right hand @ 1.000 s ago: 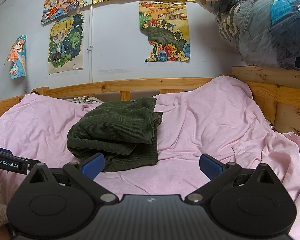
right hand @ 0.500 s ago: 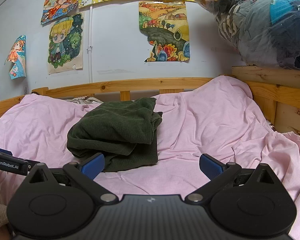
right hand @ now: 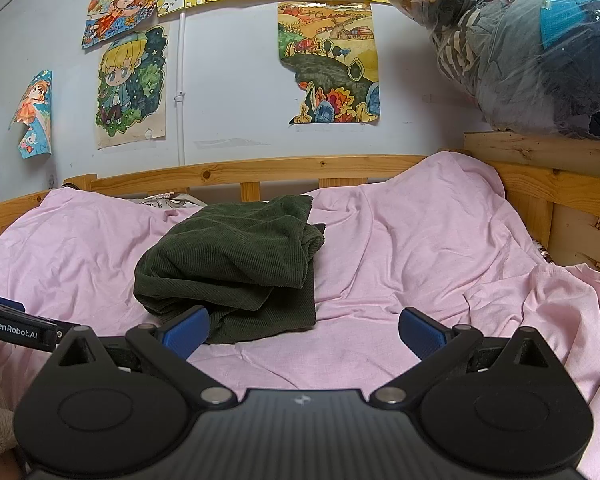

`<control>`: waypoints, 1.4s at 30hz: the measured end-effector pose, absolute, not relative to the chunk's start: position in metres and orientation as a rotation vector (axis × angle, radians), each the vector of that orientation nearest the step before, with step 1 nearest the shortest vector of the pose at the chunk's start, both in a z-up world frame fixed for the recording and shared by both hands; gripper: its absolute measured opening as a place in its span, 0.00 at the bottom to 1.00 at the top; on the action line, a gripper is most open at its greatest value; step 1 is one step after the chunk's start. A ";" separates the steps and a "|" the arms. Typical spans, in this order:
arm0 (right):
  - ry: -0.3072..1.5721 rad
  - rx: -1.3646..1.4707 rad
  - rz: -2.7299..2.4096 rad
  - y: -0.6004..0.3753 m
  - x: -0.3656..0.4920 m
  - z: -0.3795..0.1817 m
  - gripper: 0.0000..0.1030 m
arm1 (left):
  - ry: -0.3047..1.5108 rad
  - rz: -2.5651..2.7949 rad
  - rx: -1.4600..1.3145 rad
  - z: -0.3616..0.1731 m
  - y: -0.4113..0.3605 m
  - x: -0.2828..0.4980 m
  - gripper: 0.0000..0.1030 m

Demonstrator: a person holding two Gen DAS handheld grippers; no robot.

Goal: Fold large clothes

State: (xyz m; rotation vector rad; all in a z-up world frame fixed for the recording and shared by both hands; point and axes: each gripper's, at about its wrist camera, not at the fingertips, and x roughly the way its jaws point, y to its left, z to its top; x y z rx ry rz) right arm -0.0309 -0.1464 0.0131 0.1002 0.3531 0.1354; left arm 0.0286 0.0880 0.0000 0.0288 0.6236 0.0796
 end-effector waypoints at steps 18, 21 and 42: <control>0.354 0.101 0.135 -0.146 -0.031 0.013 1.00 | 0.626 0.077 0.031 0.000 0.088 0.030 0.99; 0.355 0.101 0.135 -0.146 -0.031 0.013 1.00 | 0.627 0.077 0.032 0.000 0.088 0.030 0.99; 0.356 0.104 0.134 -0.147 -0.031 0.012 1.00 | 0.628 0.074 0.033 0.000 0.089 0.030 0.99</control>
